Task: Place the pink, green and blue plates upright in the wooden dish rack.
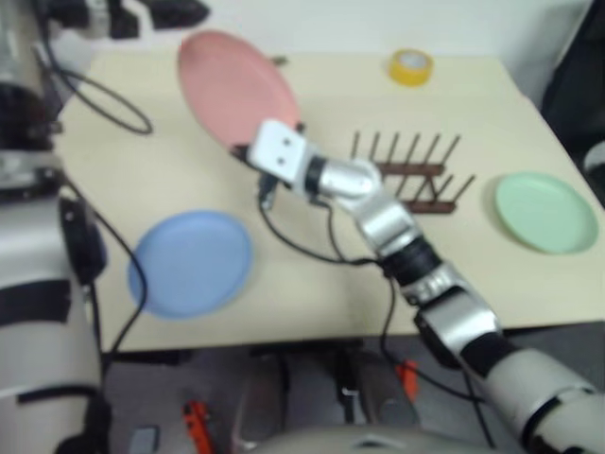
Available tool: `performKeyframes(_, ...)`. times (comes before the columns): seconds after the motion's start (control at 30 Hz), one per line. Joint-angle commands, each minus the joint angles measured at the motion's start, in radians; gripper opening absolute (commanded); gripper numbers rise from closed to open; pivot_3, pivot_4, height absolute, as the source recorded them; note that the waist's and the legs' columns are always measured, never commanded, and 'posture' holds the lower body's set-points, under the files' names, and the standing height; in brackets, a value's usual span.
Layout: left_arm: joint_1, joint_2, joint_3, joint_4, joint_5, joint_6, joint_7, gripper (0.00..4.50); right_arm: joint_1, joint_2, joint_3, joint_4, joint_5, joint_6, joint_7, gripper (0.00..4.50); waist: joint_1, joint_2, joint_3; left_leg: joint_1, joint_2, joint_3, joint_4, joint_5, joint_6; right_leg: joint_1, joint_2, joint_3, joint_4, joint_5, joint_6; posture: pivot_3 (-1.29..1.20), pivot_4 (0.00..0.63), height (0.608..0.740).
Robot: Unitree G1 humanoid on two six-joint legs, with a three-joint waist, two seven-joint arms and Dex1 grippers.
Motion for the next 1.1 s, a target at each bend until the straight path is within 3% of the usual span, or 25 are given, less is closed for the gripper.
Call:
performKeyframes(0.03,0.115,0.074,0.105,-0.278,-0.126,0.141,-0.039,4.46,-0.053,-0.020,-0.106,-0.031,0.084,0.031,0.016,0.00,0.001,0.000,0.000,0.000,0.000,-0.001,0.000,0.000,0.000,0.000,0.000,-0.001,0.000,0.000,0.000,0.00,0.150,0.740)
performKeyframes(0.13,0.295,0.132,0.259,-0.452,-0.220,0.205,-0.046,4.46,-0.080,-0.055,-0.220,-0.091,0.202,0.142,0.037,0.00,0.004,0.001,0.000,0.001,0.000,-0.001,0.001,0.000,-0.001,0.000,-0.001,0.000,0.002,0.000,-0.001,0.00,0.150,0.740)
performKeyframes(0.27,0.503,0.130,0.479,-0.630,-0.360,0.259,-0.049,4.46,-0.117,-0.136,-0.353,-0.201,0.353,0.332,0.052,0.00,0.009,0.000,0.000,0.001,0.000,-0.003,0.003,0.002,-0.003,0.001,-0.001,-0.003,0.005,-0.001,-0.001,0.00,0.150,0.740)
performKeyframes(0.4,0.692,0.088,0.565,-0.758,-0.473,0.273,-0.040,4.46,-0.151,-0.213,-0.476,-0.267,0.482,0.510,0.019,0.00,0.013,0.000,0.000,0.007,0.000,-0.003,0.002,0.002,-0.003,0.005,-0.002,-0.002,0.007,-0.003,-0.005,0.00,0.150,0.740)
performKeyframes(0.53,0.965,0.068,0.474,-0.850,-0.475,0.156,-0.063,4.46,-0.181,-0.366,-0.660,-0.333,0.632,0.770,-0.070,0.00,0.021,0.001,0.000,0.016,0.000,-0.002,0.000,0.002,-0.003,0.012,-0.003,-0.002,0.008,-0.008,-0.013,0.00,0.150,0.740)
performKeyframes(0.63,1.032,0.057,0.402,-0.868,-0.501,0.089,-0.071,4.46,-0.167,-0.472,-0.755,-0.374,0.729,0.954,-0.121,0.00,0.033,0.001,0.000,0.015,0.000,-0.003,0.000,0.002,-0.003,0.010,-0.004,-0.003,0.008,-0.008,-0.014,0.00,0.150,0.740)
performKeyframes(0.73,1.027,0.042,0.311,-0.871,-0.517,0.036,-0.065,4.46,-0.148,-0.540,-0.826,-0.400,0.803,1.100,-0.163,0.00,0.035,0.001,0.000,0.015,0.000,-0.002,-0.001,0.002,-0.003,0.010,-0.003,-0.002,0.008,-0.009,-0.015,0.00,0.150,0.740)
performKeyframes(0.9,0.970,0.009,0.186,-0.848,-0.547,-0.022,-0.066,4.46,-0.137,-0.548,-0.994,-0.401,0.953,1.284,-0.262,0.00,0.031,0.001,0.000,0.015,0.000,-0.001,-0.002,0.002,-0.003,0.009,-0.001,-0.001,0.008,-0.009,-0.015,0.00,0.150,0.740)
performKeyframes(1.1,0.932,0.011,0.100,-0.803,-0.540,-0.066,-0.061,4.46,-0.079,-0.542,-1.083,-0.384,1.012,1.333,-0.356,0.00,0.032,0.002,0.000,0.014,0.000,0.000,-0.002,0.002,-0.003,0.009,0.000,-0.002,0.007,-0.009,-0.015,0.00,0.150,0.740)
